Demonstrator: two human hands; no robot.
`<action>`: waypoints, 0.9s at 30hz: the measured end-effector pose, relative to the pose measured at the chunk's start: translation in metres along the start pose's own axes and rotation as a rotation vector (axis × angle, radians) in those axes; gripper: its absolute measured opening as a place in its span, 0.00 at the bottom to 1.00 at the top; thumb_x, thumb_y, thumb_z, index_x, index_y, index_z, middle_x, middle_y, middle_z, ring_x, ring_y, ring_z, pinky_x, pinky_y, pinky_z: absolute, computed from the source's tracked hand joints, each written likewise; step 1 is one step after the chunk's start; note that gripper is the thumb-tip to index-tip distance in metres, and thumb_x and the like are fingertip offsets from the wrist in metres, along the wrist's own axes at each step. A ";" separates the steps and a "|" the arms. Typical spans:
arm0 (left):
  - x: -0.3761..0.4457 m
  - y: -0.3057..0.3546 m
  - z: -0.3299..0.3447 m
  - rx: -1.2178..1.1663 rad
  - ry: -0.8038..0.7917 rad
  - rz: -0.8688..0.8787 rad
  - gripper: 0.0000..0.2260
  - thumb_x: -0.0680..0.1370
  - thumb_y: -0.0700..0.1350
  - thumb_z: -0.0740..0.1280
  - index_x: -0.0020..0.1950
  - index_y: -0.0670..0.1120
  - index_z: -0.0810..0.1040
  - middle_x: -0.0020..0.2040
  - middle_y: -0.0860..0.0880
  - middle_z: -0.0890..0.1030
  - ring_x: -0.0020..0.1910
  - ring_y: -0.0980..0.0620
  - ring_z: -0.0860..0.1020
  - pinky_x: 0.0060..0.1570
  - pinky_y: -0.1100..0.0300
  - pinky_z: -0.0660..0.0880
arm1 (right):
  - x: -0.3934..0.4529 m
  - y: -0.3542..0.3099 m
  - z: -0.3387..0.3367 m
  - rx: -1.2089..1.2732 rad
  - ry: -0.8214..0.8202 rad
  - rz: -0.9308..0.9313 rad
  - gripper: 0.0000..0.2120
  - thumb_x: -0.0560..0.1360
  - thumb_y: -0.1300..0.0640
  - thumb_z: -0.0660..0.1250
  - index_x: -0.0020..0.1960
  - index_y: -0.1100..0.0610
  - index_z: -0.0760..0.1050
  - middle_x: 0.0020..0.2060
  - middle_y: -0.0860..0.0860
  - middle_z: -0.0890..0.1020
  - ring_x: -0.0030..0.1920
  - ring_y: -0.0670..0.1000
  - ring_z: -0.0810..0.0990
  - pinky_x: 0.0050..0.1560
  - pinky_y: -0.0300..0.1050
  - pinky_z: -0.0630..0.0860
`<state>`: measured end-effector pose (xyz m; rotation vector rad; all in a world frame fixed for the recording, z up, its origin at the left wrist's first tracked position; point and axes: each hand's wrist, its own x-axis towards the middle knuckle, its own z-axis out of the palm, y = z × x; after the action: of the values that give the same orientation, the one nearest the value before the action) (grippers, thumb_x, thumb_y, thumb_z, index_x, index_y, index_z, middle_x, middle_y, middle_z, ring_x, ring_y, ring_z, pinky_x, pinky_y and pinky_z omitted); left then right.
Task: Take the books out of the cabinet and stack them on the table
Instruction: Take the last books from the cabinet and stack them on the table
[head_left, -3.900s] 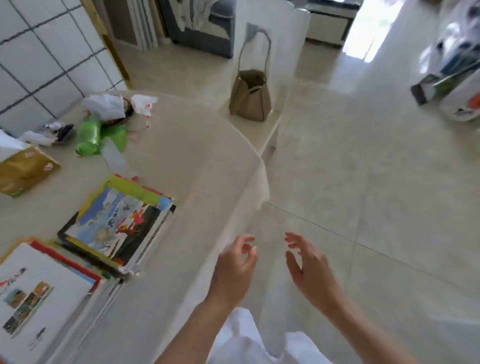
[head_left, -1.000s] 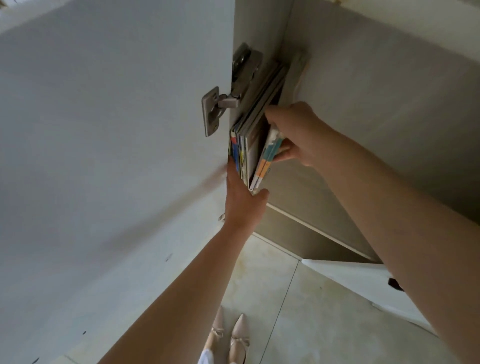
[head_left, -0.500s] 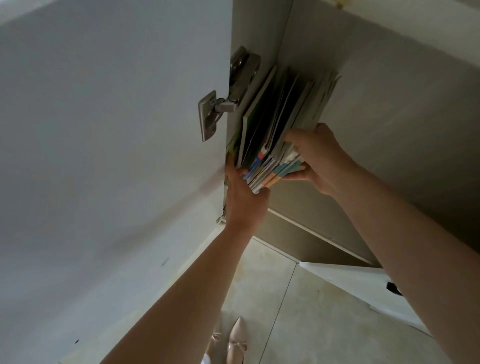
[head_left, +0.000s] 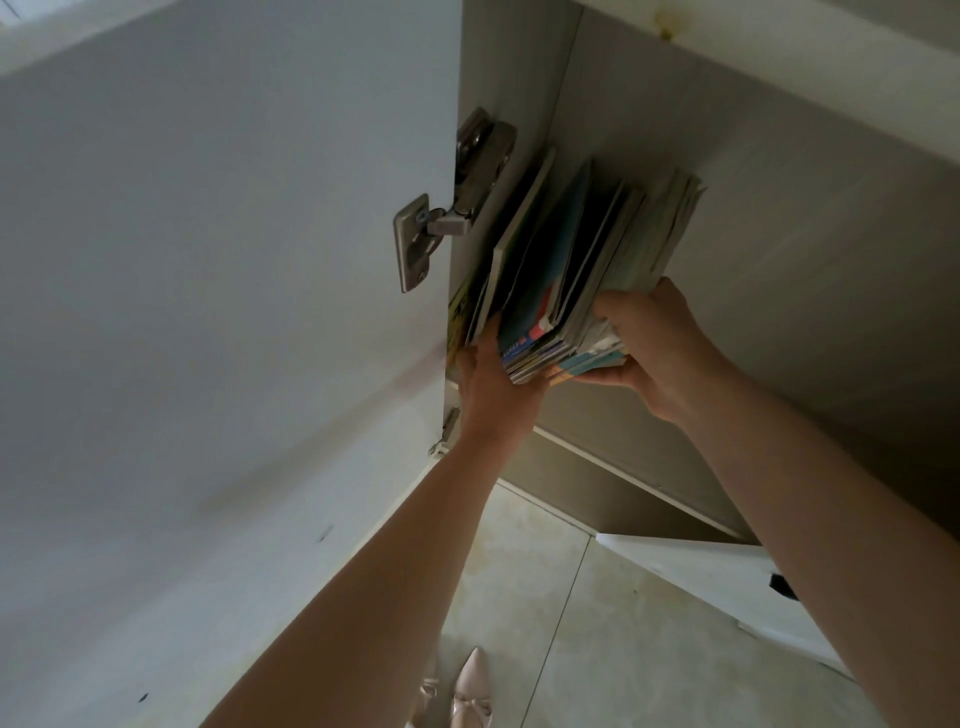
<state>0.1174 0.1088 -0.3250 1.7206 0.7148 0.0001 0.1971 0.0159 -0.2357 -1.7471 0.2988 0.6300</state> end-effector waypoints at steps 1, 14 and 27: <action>-0.004 0.003 0.001 0.053 -0.009 0.026 0.36 0.71 0.46 0.72 0.76 0.53 0.60 0.69 0.44 0.63 0.69 0.43 0.66 0.68 0.51 0.68 | 0.000 0.001 -0.001 0.003 0.000 0.000 0.24 0.66 0.60 0.65 0.62 0.60 0.69 0.54 0.62 0.79 0.46 0.61 0.84 0.36 0.56 0.82; -0.018 0.020 -0.001 0.689 0.306 0.439 0.29 0.71 0.47 0.59 0.72 0.42 0.67 0.74 0.34 0.63 0.73 0.32 0.59 0.69 0.37 0.64 | -0.002 0.000 -0.006 0.000 0.015 0.019 0.21 0.71 0.63 0.65 0.62 0.59 0.65 0.53 0.61 0.78 0.47 0.61 0.83 0.38 0.58 0.83; -0.001 0.028 -0.007 0.473 0.030 0.379 0.34 0.70 0.45 0.71 0.74 0.54 0.63 0.62 0.49 0.74 0.65 0.44 0.63 0.60 0.48 0.68 | -0.012 -0.011 -0.023 -0.188 -0.090 0.055 0.31 0.68 0.42 0.72 0.65 0.56 0.69 0.55 0.56 0.81 0.53 0.57 0.81 0.51 0.62 0.80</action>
<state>0.1264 0.1113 -0.2982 2.2948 0.4176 0.1288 0.1983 -0.0043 -0.2161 -1.8881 0.2317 0.7954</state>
